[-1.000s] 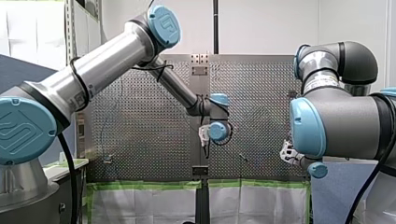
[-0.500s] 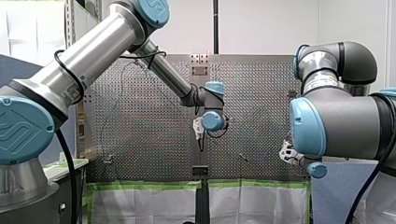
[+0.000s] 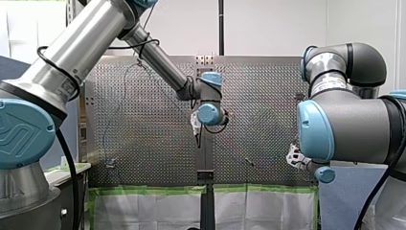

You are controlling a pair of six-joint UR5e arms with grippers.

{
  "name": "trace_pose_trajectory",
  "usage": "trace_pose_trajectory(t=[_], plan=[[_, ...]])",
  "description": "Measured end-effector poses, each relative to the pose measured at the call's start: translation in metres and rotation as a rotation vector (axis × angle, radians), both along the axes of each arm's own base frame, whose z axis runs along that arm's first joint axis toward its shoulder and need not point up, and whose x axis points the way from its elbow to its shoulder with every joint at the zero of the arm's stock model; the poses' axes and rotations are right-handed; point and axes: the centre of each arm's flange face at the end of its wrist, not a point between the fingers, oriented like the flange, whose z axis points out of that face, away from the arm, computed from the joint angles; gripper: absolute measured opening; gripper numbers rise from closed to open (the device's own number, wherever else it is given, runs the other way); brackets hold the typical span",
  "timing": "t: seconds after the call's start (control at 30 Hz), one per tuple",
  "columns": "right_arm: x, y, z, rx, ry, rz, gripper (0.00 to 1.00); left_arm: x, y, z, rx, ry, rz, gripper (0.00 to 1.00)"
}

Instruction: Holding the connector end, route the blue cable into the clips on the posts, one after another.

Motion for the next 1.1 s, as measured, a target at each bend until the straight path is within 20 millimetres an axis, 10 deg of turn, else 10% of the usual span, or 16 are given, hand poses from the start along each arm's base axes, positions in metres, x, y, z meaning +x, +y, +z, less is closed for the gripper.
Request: trace_pose_trajectory(t=[1.1], plan=[[0.006,-0.006,0.051,0.001,0.204,-0.008,0.0,-0.085,0.096,0.05,0.012,0.017,0.015,1.0]])
